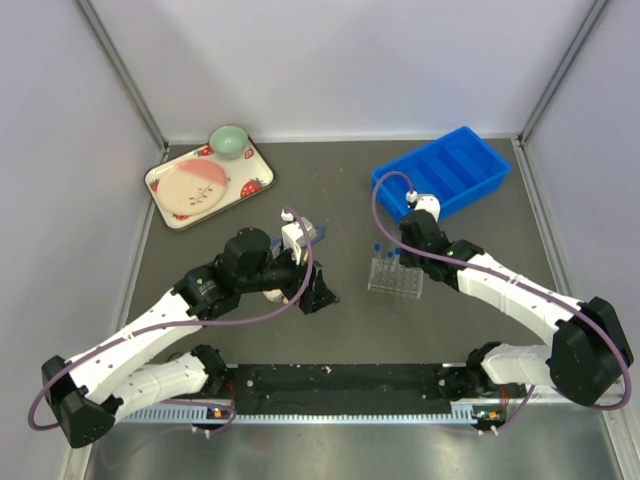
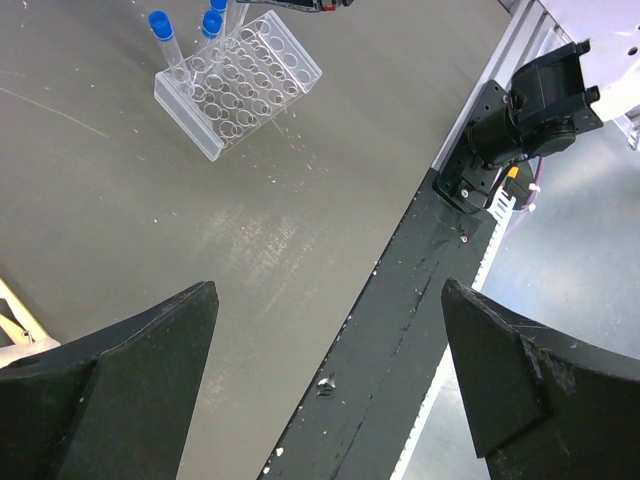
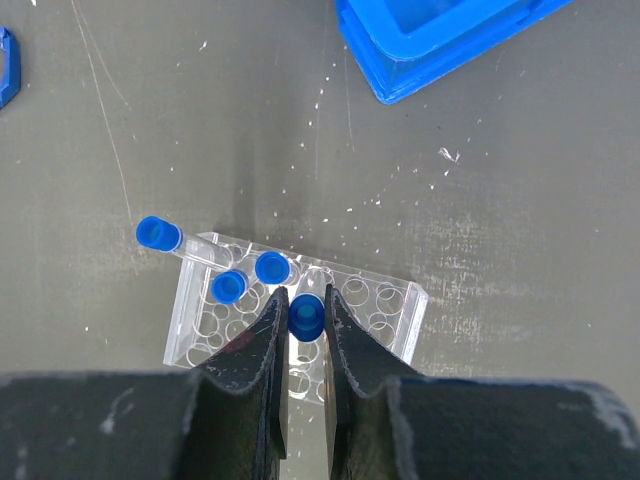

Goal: Organize the chemistry lab equipment

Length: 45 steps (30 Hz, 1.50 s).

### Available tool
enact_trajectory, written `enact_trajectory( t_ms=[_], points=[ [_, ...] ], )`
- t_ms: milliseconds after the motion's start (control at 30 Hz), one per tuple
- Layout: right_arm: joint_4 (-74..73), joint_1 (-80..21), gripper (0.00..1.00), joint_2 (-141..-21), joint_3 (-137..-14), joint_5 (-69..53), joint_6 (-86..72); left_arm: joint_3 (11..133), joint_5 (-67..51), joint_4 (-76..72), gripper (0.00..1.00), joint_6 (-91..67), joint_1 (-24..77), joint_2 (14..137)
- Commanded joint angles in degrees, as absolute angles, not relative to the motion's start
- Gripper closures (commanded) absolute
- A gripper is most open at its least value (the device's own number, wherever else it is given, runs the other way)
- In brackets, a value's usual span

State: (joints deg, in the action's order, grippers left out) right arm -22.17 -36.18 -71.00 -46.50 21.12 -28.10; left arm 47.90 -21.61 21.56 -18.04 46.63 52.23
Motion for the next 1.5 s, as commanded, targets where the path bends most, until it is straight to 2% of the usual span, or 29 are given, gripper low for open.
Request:
enact_trajectory(
  t_ms=[0,400,1267,1333,1467],
  points=[
    [-21.97,-35.51,1.0,-70.05,-45.97,21.0,-27.86,48.69,-21.62,20.39,0.01,-17.84,46.84,51.24],
    [-23.64,-35.6,1.0,-68.03,-45.79,22.06,-27.25,48.95,-21.88,20.3,0.01,-17.93,46.84,51.42],
    [-19.95,-35.68,1.0,-71.98,-42.63,20.22,-28.12,48.52,-21.8,20.3,0.01,-17.93,46.85,51.33],
    [-19.78,-35.68,0.98,-72.16,-42.45,20.13,-28.12,48.52,-21.8,20.3,0.01,-17.93,46.84,51.42],
    [-19.51,-35.68,0.86,-72.16,-42.19,20.21,-28.13,48.52,-21.88,20.3,0.01,-17.84,46.84,51.42]
  ],
)
